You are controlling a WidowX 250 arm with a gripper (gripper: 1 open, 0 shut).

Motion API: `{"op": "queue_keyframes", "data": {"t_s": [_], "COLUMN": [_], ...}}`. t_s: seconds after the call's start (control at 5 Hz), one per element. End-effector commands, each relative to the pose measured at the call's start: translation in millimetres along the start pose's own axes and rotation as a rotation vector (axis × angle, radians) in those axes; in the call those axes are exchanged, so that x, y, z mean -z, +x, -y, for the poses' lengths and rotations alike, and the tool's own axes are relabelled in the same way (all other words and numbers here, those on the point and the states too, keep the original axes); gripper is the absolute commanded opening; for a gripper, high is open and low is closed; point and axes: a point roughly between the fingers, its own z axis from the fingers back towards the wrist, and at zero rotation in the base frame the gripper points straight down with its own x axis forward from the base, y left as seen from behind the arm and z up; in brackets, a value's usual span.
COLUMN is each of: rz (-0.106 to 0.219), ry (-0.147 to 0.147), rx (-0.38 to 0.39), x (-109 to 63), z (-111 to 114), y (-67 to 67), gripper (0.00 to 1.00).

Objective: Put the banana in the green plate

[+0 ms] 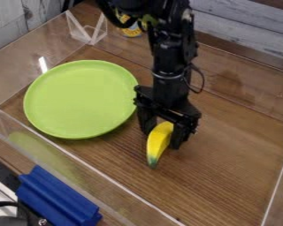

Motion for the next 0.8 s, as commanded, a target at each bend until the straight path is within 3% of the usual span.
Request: {"op": "queue_keyframes", "data": {"t_s": [0.0, 0.2, 0.4, 0.6], "rz": [0.03, 0.032, 0.031, 0.029], "ry": [-0.003, -0.012, -0.015, -0.017], "rx": [0.017, 0.01, 0.005, -0.001], "x": [-3.0, -2.3, -1.1, -1.0], "z": [2.6, 3.8, 3.6, 3.3], "y": [4.3, 4.9, 6.0, 6.4], "gripper": [0.0, 0.0, 1.0, 0.0]}}
